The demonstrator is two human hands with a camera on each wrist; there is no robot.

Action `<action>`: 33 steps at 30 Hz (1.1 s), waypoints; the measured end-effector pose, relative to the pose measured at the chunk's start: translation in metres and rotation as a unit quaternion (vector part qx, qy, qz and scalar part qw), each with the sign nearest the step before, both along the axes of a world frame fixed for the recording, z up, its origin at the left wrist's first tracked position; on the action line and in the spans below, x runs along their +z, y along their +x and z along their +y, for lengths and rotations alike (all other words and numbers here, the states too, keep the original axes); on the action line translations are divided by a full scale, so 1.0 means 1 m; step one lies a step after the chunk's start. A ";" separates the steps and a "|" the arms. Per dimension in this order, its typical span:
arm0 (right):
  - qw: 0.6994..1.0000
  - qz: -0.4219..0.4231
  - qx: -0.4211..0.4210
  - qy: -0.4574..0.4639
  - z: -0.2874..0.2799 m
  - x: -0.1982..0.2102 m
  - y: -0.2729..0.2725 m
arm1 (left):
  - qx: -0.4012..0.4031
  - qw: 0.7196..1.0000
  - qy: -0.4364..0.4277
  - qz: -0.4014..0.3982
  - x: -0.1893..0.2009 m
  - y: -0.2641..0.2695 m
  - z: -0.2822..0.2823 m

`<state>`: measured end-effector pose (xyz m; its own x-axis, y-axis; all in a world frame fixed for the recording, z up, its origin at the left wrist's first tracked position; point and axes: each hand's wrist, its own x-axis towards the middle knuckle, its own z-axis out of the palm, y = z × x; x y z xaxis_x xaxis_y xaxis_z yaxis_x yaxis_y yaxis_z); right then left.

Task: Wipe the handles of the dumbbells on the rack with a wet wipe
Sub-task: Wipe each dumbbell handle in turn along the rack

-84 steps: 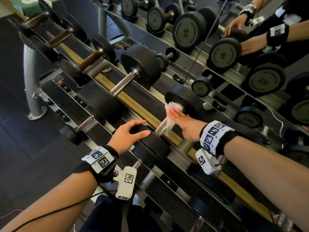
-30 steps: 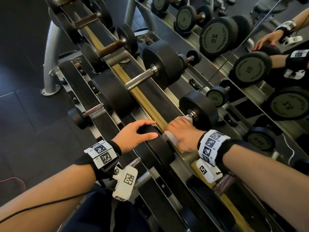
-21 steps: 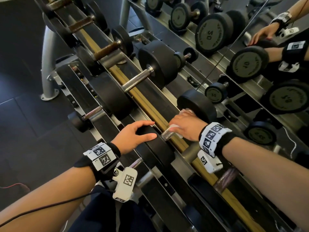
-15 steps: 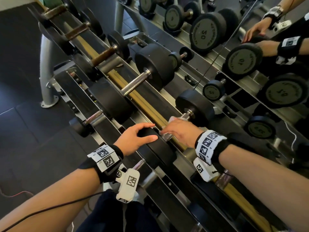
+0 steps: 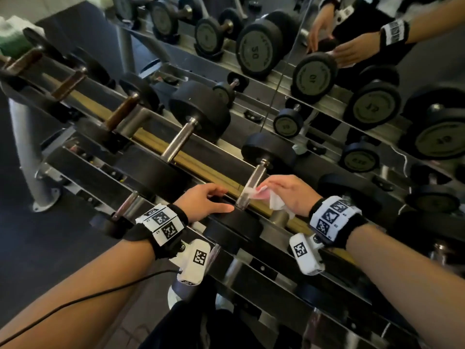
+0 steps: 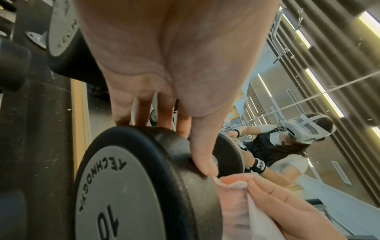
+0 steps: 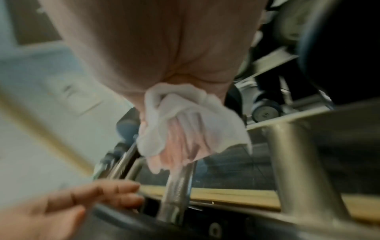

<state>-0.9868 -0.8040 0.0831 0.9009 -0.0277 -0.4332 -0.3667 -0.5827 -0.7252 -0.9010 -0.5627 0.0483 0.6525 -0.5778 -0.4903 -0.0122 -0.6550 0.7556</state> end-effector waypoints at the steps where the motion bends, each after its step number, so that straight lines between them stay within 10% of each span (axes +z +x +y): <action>1: 0.995 -0.021 -0.082 0.059 -0.001 -0.003 -0.007 | -0.007 1.000 0.003 0.001 0.002 0.001 -0.001; 10: 0.794 -0.033 -0.509 0.330 0.028 -0.040 -0.046 | -0.039 0.999 0.023 0.010 0.003 0.010 -0.003; 33: 0.819 -0.090 -0.531 0.199 0.043 -0.078 -0.006 | -0.037 0.999 0.013 0.022 -0.006 0.011 0.002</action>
